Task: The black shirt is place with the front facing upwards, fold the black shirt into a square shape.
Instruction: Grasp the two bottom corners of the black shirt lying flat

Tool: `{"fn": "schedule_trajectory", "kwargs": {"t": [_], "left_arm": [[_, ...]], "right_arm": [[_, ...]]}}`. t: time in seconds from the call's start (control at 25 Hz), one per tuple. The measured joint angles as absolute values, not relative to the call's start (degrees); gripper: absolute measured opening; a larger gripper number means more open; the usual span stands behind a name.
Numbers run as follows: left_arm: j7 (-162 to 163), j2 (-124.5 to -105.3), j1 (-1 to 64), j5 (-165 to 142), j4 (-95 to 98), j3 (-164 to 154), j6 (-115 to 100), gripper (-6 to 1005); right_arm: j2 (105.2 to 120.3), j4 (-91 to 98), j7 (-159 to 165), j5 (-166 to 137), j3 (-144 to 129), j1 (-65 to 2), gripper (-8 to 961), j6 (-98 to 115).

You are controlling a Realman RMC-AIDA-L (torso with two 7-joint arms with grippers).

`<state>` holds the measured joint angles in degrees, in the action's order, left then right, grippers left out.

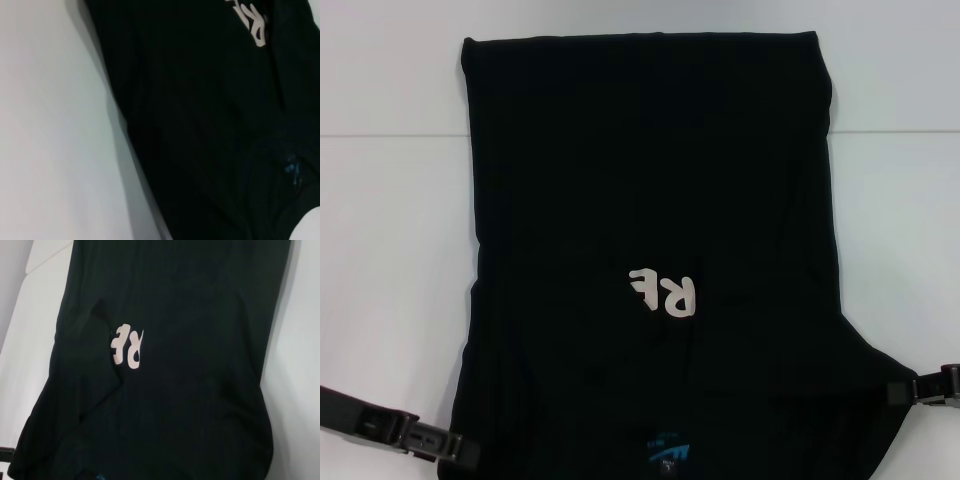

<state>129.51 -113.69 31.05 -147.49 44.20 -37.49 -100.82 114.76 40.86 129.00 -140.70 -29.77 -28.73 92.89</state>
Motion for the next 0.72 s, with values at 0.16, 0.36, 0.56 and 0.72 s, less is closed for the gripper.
{"fn": "schedule_trajectory", "kwargs": {"t": [0.16,0.36,0.56,0.72], "left_arm": [[129.54,-114.06,31.32,-148.13,44.2,-37.58,-100.46,860],[129.56,-114.53,32.17,-148.73,43.5,-37.75,-100.09,756],[129.23,-114.58,32.53,-148.98,42.91,-37.76,-99.96,657],[129.13,-114.77,32.56,-149.4,42.89,-38.31,-99.17,578]], "right_arm": [[114.82,40.72,128.92,-140.65,-29.76,-28.74,49,92.89],[114.86,40.69,128.58,-140.09,-29.43,-28.47,50,92.89],[114.68,40.28,127.77,-140.01,-28.07,-27.97,50,92.97],[114.29,39.05,127.2,-140.0,-27.53,-27.95,50,92.99]]}}
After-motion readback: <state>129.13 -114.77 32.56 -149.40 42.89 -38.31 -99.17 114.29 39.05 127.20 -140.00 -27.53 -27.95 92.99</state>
